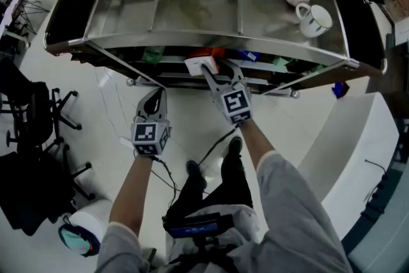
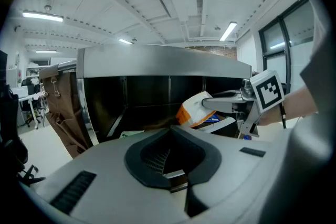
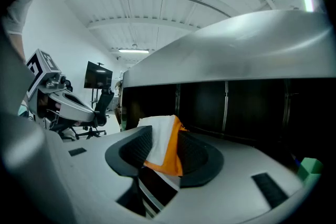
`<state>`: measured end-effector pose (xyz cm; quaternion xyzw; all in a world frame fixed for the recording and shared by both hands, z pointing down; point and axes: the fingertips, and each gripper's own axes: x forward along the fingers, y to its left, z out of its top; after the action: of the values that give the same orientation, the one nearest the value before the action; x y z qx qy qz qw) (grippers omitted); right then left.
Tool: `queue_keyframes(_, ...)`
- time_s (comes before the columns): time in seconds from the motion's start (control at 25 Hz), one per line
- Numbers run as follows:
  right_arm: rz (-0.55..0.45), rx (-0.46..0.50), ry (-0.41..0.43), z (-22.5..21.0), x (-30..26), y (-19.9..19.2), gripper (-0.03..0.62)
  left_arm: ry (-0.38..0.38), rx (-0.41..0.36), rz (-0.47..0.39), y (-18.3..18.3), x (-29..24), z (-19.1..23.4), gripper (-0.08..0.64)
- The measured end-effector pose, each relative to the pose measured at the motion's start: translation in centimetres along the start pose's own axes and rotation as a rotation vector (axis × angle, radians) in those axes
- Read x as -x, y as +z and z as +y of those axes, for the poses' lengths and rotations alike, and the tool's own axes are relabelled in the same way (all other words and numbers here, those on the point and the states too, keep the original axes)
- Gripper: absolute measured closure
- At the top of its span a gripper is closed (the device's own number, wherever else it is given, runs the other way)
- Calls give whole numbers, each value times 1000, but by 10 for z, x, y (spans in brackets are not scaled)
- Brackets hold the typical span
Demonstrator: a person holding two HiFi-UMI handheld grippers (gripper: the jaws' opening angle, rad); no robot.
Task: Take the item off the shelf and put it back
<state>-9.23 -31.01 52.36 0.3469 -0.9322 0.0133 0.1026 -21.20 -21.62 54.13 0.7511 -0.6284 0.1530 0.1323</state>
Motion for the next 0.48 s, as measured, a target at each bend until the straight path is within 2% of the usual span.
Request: queue_keyframes(0.48,-40,-6,-6,-14,-52,-8,436,28,4,-2,-21,-46,22,555)
